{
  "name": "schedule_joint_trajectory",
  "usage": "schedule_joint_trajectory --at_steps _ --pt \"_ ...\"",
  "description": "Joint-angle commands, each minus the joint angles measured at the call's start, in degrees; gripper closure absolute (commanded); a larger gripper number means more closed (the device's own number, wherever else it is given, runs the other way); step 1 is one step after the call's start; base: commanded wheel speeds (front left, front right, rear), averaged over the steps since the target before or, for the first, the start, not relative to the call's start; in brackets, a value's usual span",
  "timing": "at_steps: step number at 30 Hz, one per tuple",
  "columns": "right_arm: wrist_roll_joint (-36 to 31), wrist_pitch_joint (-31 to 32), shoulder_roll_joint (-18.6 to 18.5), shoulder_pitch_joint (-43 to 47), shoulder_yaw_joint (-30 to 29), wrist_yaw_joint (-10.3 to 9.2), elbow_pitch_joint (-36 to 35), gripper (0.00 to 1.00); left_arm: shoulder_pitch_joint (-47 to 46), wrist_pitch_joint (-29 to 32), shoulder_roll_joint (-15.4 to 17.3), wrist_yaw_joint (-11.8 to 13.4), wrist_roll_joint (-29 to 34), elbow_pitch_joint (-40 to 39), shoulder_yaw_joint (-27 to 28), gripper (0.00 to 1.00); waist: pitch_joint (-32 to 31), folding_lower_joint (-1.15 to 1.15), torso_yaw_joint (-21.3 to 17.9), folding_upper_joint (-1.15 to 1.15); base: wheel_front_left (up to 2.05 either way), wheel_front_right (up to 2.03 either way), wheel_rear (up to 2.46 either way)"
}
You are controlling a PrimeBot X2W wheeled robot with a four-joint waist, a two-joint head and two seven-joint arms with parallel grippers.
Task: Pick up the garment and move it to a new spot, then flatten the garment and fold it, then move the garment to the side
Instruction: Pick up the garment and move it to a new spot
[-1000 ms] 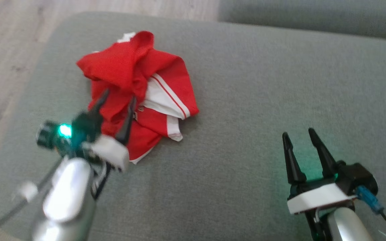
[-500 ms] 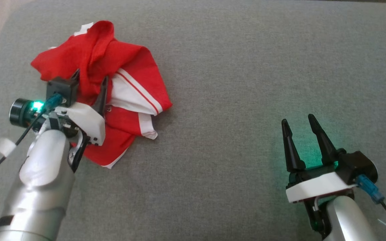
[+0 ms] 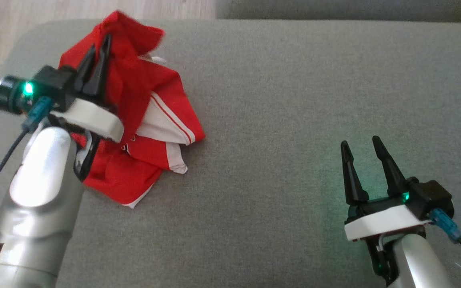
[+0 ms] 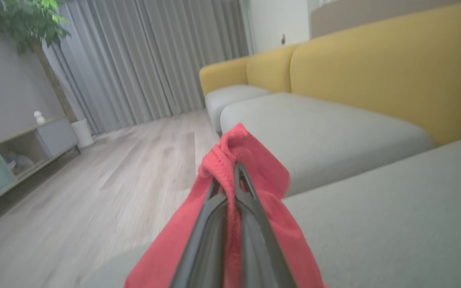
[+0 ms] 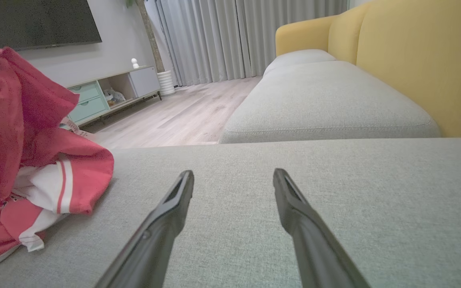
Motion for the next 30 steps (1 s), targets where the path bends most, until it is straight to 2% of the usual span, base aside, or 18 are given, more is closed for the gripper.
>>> schedule_joint_trajectory --at_steps 1,6,13,21,30 --pt "0.6 -0.6 -0.3 0.0 1.1 -0.04 -1.6 0.0 -3.3 -0.7 2.7 0.1 -0.4 -3.7 2.0 1.0 -1.4 0.0 0.1 0.0 0.0 0.0 0.0" --pt "1.3 -0.6 -0.3 0.9 1.1 -0.04 -1.6 0.0 -3.4 -0.1 3.6 0.1 -1.7 -15.2 2.1 1.0 -3.5 0.0 -0.7 0.0 0.0 0.0 0.0" --pt "2.7 -0.6 -0.3 1.5 0.8 -0.04 -1.7 0.0 -3.5 4.5 4.6 0.4 -2.3 -29.0 1.6 1.0 -5.2 0.0 -2.9 0.0 0.0 0.0 0.0" --pt "5.7 -0.6 -0.3 1.3 1.2 -0.04 -3.4 0.0 -4.2 9.3 3.7 0.5 -4.6 -35.1 0.7 1.0 -5.9 0.0 -6.7 0.0 0.0 0.0 0.0" --pt "7.5 -0.6 -0.3 0.3 2.9 -0.04 -5.0 0.0 -7.8 11.6 2.3 0.4 -4.3 -37.8 -3.4 1.0 -4.4 0.0 -14.7 0.0 0.0 0.0 0.0"
